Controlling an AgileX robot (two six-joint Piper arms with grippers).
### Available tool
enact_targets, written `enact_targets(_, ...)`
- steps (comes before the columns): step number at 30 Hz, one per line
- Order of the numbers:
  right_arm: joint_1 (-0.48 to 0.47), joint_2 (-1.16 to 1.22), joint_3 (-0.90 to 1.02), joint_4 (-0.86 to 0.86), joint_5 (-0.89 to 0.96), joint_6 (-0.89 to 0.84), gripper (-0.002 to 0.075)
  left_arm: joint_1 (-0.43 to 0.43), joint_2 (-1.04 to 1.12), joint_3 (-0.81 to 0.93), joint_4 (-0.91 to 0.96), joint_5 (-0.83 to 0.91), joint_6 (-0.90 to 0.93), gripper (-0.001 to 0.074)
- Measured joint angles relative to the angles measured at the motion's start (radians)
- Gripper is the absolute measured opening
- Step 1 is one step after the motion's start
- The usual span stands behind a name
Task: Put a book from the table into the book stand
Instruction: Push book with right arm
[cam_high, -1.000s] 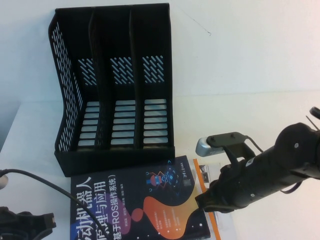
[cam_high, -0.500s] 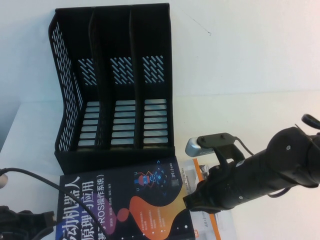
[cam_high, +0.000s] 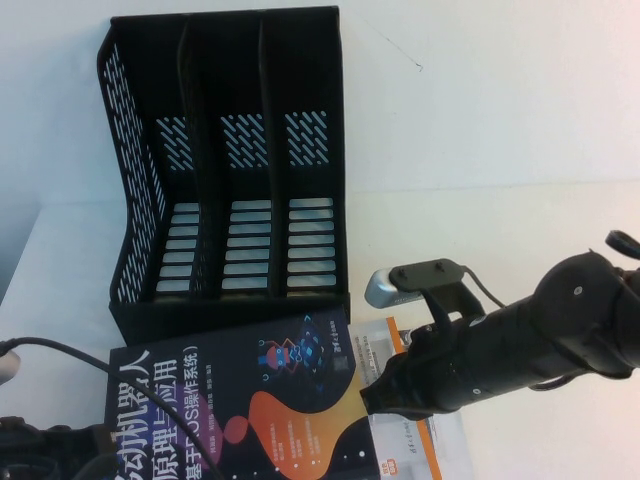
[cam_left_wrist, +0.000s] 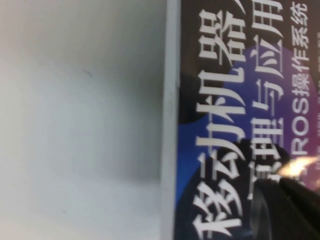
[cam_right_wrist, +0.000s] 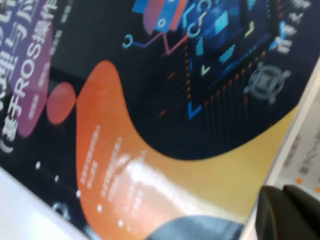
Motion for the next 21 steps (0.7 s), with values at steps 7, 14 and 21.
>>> enact_targets(7,-0.016,-0.062,0.000,-0.002,-0.094,0.013,0.0005,0.000,0.000,-0.036,-0.076,0.086,0.041,-0.0003)
enact_targets(14,-0.039,-0.043,0.000,-0.042,0.005,0.013,0.0005,0.000,-0.023,-0.094,-0.122,0.104,0.041,-0.0003)
enact_targets(21,-0.041,0.030,0.000,-0.035,0.045,0.013,0.0005,0.000,-0.025,-0.122,-0.123,0.115,0.045,-0.0003)
